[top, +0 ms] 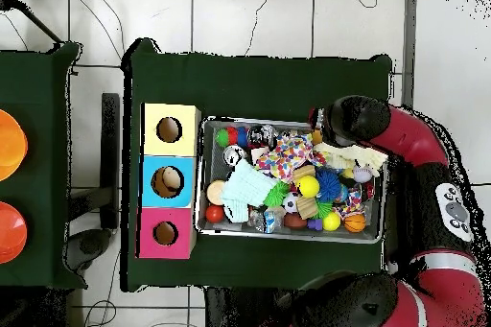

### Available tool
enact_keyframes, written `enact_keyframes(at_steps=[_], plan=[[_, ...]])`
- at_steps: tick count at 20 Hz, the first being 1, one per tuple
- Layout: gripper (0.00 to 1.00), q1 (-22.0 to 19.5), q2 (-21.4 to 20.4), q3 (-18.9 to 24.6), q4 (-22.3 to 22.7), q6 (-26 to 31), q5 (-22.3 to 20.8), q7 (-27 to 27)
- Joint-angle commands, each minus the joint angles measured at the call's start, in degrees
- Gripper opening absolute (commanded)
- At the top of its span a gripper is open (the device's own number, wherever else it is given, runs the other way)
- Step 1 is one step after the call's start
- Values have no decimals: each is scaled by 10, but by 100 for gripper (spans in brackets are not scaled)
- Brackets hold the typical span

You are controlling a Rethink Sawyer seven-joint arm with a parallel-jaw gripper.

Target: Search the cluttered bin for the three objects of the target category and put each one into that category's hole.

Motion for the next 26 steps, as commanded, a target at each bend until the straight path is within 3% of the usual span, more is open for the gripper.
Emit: enact_keyframes(at_steps=[1,12,26], plan=[[100,-18,-40,41,101,-43,-12,-3],[100,-17,-108,33,136,5,3,1],[100,-21,-85,38,127,-13,-5,-1]])
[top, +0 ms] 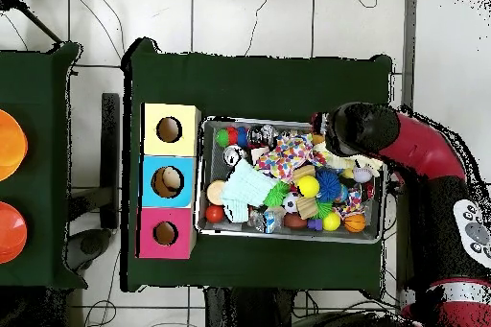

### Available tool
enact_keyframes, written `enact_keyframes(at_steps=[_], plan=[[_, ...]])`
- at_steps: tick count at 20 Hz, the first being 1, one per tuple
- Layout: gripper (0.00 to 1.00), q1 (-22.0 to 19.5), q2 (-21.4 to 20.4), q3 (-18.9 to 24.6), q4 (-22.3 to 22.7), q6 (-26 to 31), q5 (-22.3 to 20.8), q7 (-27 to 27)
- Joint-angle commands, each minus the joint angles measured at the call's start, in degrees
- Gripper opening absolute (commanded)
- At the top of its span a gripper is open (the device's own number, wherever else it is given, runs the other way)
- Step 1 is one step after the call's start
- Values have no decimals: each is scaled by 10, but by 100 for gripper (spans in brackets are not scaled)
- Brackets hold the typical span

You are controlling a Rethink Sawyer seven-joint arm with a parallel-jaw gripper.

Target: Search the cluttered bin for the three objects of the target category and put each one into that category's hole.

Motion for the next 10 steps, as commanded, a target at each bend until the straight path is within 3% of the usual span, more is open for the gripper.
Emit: enact_keyframes(at_steps=[1,10], plan=[[100,-15,4,38,42,5,-4,-1],[100,-14,15,39,31,-1,-9,-4]])
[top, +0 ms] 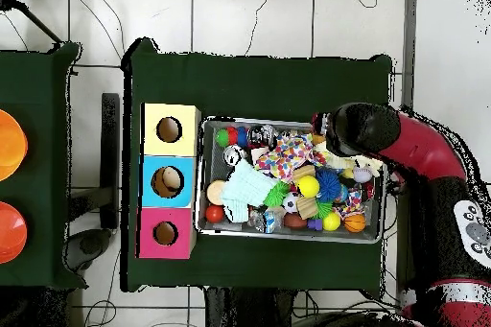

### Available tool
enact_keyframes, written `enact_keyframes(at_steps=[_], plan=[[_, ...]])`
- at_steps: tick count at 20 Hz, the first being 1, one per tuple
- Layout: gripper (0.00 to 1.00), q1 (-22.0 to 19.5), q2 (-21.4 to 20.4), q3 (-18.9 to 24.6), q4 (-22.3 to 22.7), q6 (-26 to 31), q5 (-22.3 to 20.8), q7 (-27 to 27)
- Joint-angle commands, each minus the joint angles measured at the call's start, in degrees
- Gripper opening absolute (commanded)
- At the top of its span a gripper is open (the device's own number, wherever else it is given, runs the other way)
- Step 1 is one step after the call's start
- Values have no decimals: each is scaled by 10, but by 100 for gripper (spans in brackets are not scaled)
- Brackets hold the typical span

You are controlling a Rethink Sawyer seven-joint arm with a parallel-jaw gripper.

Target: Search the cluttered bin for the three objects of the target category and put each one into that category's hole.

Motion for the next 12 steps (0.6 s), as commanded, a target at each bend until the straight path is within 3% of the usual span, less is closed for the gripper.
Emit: enact_keyframes(at_steps=[1,12], plan=[[100,-13,19,40,29,-4,-10,-4],[100,-9,40,40,16,-23,-15,-1]])
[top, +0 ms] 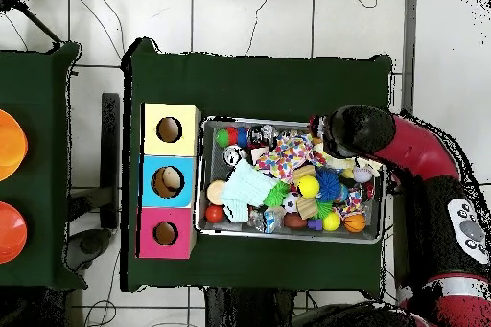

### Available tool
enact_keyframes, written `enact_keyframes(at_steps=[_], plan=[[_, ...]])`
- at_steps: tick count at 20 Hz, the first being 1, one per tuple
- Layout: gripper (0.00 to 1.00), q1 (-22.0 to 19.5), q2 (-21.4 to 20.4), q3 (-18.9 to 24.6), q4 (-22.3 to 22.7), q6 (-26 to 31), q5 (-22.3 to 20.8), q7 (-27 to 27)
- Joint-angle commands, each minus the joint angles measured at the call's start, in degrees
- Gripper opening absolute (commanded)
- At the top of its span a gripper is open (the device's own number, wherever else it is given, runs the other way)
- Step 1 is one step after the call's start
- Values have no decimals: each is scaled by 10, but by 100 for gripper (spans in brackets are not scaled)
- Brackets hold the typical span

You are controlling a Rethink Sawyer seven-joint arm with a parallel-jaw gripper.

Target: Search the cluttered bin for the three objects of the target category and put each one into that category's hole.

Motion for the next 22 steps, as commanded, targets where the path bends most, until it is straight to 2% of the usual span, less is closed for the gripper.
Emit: enact_keyframes(at_steps=[1,22], plan=[[100,-9,25,41,16,-25,-15,0],[100,-14,46,48,-8,-21,-17,-16]])
